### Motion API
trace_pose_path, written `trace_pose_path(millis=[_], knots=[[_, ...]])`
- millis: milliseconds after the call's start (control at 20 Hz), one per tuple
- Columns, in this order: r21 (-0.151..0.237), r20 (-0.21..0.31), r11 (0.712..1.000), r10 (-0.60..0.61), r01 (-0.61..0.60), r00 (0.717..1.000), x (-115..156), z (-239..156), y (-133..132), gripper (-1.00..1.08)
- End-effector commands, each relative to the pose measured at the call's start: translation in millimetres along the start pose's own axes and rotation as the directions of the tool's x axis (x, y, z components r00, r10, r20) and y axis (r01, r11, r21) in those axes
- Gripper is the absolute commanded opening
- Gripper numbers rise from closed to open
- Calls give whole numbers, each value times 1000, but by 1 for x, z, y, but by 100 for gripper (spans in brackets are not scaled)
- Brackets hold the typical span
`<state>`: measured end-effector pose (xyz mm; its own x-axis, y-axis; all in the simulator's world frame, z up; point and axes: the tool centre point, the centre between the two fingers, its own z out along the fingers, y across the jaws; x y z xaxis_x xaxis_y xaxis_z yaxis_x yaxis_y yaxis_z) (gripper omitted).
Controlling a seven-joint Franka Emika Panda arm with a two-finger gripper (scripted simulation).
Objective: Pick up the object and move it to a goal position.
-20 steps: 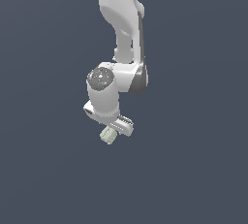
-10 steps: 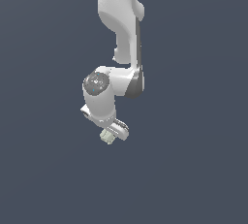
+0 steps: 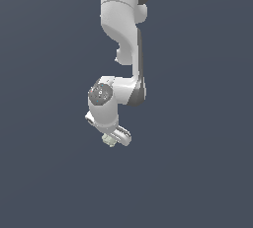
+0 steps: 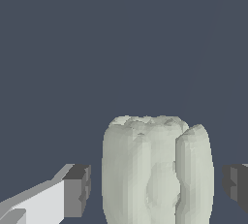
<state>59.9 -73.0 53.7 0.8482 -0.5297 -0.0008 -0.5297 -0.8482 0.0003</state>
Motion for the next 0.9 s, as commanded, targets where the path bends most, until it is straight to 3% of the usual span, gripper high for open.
trace_pose_path(millis=[0, 250, 300, 850], knots=[[0, -1, 1000, 1, -1, 1000, 0, 10, 0, 100], [0, -1, 1000, 1, -1, 1000, 1, 13, -1, 100], [0, -1, 1000, 1, -1, 1000, 1, 13, -1, -100], [0, -1, 1000, 1, -1, 1000, 1, 13, -1, -100]])
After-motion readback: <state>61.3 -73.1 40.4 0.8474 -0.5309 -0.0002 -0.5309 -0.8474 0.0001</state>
